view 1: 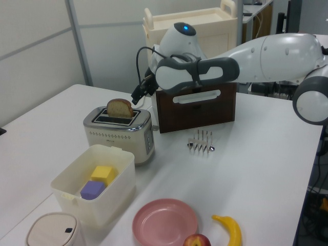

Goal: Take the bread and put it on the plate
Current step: 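Move the open gripper over the toaster and lower it onto the bread slice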

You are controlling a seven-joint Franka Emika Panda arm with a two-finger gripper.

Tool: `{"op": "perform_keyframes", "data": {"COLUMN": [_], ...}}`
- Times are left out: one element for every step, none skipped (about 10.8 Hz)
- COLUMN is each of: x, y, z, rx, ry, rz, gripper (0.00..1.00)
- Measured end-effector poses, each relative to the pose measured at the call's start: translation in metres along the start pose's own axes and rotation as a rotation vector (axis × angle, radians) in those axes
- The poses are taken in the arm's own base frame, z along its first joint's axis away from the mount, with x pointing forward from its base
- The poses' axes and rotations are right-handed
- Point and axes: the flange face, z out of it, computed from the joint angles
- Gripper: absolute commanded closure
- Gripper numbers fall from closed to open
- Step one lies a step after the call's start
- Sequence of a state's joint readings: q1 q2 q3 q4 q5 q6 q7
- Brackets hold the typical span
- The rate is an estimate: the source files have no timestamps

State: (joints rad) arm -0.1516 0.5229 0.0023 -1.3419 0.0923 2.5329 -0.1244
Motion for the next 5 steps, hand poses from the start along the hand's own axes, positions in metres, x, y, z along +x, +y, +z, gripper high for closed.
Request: {"op": "perform_keyframes", "data": {"x": [-0.001,-0.003,-0.007,-0.011,-0.013], "y": [-0.005,-0.013,-0.02,-0.022,-0.021], "z": [0.01,0.022,0.035,0.044,0.05], "rx": [0.005,0.014,0.022,0.023,0.021], "ry": [0.043,0.078,0.099,0.115,0.13], "rz": [-0.001,-0.003,-0.003,-0.002,0.0], "gripper": [0.0,0.04,0.08,0.12,0.18]}}
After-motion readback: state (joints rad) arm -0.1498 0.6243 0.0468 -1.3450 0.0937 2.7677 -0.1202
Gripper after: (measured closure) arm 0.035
